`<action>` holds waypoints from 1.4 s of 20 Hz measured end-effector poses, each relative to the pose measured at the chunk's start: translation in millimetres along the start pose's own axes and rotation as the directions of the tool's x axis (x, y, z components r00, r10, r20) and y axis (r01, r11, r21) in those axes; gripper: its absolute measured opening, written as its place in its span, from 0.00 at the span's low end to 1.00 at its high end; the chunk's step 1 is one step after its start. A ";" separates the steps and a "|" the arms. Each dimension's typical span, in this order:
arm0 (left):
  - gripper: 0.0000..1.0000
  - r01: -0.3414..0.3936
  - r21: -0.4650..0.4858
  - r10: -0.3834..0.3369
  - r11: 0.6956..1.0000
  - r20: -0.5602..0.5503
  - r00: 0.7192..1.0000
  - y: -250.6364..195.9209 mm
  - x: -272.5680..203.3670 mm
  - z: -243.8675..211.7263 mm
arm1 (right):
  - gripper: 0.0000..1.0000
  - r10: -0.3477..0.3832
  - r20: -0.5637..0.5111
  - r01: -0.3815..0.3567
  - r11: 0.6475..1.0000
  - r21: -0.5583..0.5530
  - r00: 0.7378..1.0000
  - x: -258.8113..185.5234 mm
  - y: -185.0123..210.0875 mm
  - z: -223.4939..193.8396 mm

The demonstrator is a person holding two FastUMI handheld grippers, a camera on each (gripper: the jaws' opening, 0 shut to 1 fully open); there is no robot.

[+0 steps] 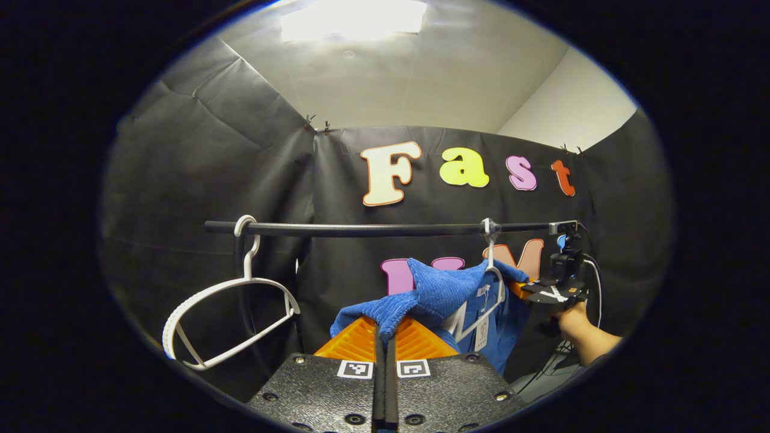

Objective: Grasp the clothes on the hanger with both hands and then place them into the laundry hamper below.

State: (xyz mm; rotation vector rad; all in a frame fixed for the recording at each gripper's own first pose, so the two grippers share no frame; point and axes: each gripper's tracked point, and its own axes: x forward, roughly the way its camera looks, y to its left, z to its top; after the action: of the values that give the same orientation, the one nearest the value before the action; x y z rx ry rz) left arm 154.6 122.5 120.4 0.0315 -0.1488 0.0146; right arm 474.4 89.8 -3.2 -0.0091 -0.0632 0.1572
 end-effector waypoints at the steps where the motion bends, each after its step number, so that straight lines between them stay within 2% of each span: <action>1: 0.00 0.014 0.010 -0.014 1.000 -0.008 1.000 -1.3 1.1 -2.6 | 0.00 0.012 -0.001 -0.012 1.000 0.010 1.000 2.5 1.1 -1.6; 5: 0.00 0.075 0.009 -0.074 0.997 -0.060 0.995 -3.2 -2.7 -18.5 | 0.01 0.075 -0.031 -0.073 0.996 0.059 0.997 13.7 6.4 -4.3; 9: 0.00 0.109 0.047 -0.104 0.993 -0.103 0.989 -5.7 -8.8 -47.1 | 0.01 0.089 -0.005 -0.089 0.993 0.075 0.996 16.6 4.3 -0.9; 13: 0.00 0.111 0.033 -0.107 0.993 -0.116 0.988 -10.3 -19.7 -75.7 | 0.01 0.063 -0.048 -0.064 0.998 -0.024 0.997 16.1 11.0 -38.5; 16: 0.00 0.088 0.092 -0.082 0.992 -0.074 0.994 -11.4 -23.7 -73.5 | 0.01 0.031 -0.032 -0.034 0.995 -0.095 0.999 9.5 15.6 -47.8; 18: 0.00 0.088 0.085 -0.083 0.992 -0.063 0.995 -18.0 -23.8 -73.5 | 0.01 0.021 -0.061 -0.024 0.998 -0.061 0.998 5.9 19.2 -58.1; 21: 0.00 0.088 0.046 -0.085 0.995 -0.059 0.995 -24.0 -23.5 -79.7 | 0.01 0.004 -0.161 -0.001 1.000 0.022 0.987 7.3 15.7 -84.5; 22: 0.00 0.084 0.030 -0.082 0.996 -0.062 0.995 -26.4 -21.4 -84.8 | 0.04 -0.002 -0.187 0.006 1.000 0.026 0.982 7.7 13.3 -93.9; 23: 0.00 0.082 0.024 -0.080 0.996 -0.064 0.995 -29.5 -20.0 -91.1 | 0.01 -0.010 -0.210 0.016 1.000 0.026 0.978 6.0 10.9 -106.3; 26: 0.01 0.050 0.018 -0.048 0.999 -0.063 0.997 -31.0 -11.1 -114.0 | 0.01 -0.045 -0.266 0.058 0.997 0.040 0.963 -7.5 5.4 -141.7; 28: 0.00 0.040 -0.004 -0.040 0.999 -0.080 0.996 -33.2 -7.3 -129.6 | 0.01 -0.030 -0.292 0.050 0.997 0.063 0.956 -23.5 12.0 -161.8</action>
State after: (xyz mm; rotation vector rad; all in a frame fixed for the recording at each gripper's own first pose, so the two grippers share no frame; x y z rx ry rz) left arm 167.2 93.4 -9.8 0.0316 -0.0678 -0.0244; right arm 459.7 97.3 -166.3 0.0392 0.2367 0.1162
